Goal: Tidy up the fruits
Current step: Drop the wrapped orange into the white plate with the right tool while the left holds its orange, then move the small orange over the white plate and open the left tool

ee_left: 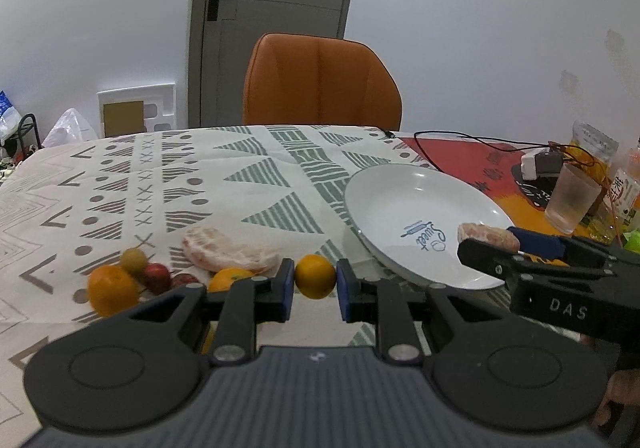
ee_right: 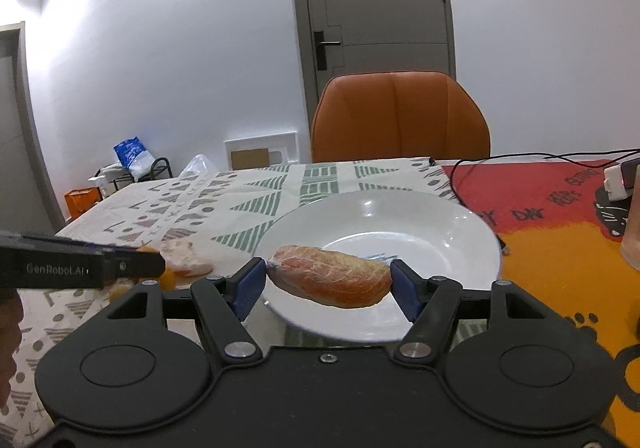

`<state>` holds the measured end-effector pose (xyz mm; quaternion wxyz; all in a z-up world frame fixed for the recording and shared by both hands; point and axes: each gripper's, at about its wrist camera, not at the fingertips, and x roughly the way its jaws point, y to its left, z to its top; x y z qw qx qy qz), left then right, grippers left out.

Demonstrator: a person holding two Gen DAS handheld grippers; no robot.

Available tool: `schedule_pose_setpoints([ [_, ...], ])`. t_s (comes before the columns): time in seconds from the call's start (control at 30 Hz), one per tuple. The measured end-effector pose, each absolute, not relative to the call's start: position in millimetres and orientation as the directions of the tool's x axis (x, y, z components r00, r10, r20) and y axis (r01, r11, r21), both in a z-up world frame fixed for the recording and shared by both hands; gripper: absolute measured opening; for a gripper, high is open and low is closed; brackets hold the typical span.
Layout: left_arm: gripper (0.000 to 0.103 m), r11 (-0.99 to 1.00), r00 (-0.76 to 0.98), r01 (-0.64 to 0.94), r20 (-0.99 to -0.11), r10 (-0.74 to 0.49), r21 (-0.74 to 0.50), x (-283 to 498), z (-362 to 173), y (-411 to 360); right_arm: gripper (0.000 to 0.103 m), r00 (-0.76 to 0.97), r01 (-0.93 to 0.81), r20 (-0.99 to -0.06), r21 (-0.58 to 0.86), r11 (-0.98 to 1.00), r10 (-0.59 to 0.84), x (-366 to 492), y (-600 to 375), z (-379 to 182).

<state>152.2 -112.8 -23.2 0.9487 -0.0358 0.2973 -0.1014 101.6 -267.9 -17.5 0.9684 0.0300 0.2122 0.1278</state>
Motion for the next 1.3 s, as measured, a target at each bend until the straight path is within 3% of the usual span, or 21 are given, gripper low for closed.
schedule_pose_setpoints([
  [0.1, 0.021, 0.976, 0.802, 0.184, -0.557, -0.217, -0.116, 156.1, -22.2, -119.8, 0.067, 0.877, -0.229, -0.406, 0.114, 0.967, 0.256, 107.9, -270.5, -18.7],
  [0.23, 0.021, 0.975, 0.800, 0.194, -0.556, -0.223, -0.112, 163.4, -21.4, -127.2, 0.080, 0.882, -0.221, -0.396, 0.133, 0.966, 0.256, 109.3, -275.7, -19.7],
  [0.9, 0.022, 0.961, 0.808, 0.252, -0.521, -0.274, -0.114, 182.1, -1.9, -162.5, 0.093, 0.877, -0.190, -0.399, 0.228, 0.955, 0.269, 92.4, -302.6, -21.8],
  [1.2, 0.032, 0.969, 0.816, 0.217, -0.524, -0.245, -0.115, 171.9, 3.4, -150.0, 0.099, 0.875, -0.186, -0.402, 0.236, 0.954, 0.271, 89.2, -301.0, -22.7],
  [1.3, 0.041, 0.976, 0.824, 0.186, -0.524, -0.218, -0.113, 166.9, 5.9, -139.4, 0.099, 0.873, -0.189, -0.404, 0.232, 0.954, 0.272, 87.7, -299.2, -22.2],
])
